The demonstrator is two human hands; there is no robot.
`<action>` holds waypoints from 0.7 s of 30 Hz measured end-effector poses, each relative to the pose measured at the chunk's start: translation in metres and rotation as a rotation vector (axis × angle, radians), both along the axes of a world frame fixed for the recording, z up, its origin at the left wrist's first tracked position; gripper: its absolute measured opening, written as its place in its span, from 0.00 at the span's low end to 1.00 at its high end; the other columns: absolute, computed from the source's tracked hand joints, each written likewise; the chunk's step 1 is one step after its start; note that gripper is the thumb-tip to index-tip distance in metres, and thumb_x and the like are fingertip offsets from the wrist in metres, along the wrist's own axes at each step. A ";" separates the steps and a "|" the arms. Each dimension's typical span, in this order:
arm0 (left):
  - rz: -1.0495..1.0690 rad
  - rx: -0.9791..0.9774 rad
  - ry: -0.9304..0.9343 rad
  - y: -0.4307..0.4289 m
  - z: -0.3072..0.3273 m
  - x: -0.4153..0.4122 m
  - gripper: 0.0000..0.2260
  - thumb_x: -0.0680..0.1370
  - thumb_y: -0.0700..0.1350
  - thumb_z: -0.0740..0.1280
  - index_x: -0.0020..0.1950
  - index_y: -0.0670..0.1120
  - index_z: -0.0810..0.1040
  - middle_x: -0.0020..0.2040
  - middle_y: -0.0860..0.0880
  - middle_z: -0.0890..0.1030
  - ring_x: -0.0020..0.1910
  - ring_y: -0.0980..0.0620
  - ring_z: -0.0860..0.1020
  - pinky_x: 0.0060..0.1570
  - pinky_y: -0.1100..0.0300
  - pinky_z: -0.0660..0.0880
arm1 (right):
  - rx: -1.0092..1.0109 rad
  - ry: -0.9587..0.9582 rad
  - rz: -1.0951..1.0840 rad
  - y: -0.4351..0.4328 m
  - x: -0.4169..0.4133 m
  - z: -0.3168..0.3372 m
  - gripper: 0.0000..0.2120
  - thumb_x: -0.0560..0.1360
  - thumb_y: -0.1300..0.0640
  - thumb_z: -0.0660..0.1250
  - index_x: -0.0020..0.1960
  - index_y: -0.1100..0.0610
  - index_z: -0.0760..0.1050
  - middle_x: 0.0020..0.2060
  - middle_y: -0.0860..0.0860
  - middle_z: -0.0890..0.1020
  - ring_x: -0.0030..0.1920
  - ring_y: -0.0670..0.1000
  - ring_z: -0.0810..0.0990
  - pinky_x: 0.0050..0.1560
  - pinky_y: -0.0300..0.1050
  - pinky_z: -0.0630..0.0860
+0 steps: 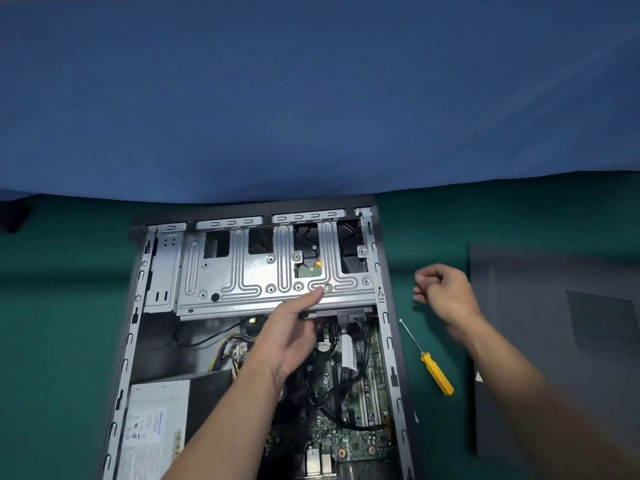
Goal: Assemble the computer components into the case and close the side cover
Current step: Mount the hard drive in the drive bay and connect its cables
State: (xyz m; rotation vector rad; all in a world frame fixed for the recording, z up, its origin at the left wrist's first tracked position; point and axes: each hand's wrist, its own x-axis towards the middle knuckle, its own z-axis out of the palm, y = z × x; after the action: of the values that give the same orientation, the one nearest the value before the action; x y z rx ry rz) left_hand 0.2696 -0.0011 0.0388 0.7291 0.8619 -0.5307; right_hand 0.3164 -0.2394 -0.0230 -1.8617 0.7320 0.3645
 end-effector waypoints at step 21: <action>-0.064 0.001 -0.029 0.000 0.000 -0.002 0.13 0.67 0.39 0.73 0.51 0.40 0.81 0.50 0.44 0.81 0.73 0.46 0.65 0.76 0.51 0.51 | 0.124 -0.116 0.661 0.042 0.027 0.122 0.03 0.74 0.65 0.71 0.43 0.61 0.78 0.34 0.56 0.83 0.38 0.53 0.84 0.34 0.40 0.77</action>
State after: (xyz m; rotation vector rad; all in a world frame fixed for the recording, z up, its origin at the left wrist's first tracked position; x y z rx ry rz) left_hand 0.2673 -0.0014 0.0384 0.7654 0.8141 -0.5761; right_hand 0.3439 -0.1972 0.0985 -1.9486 -0.0072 0.6949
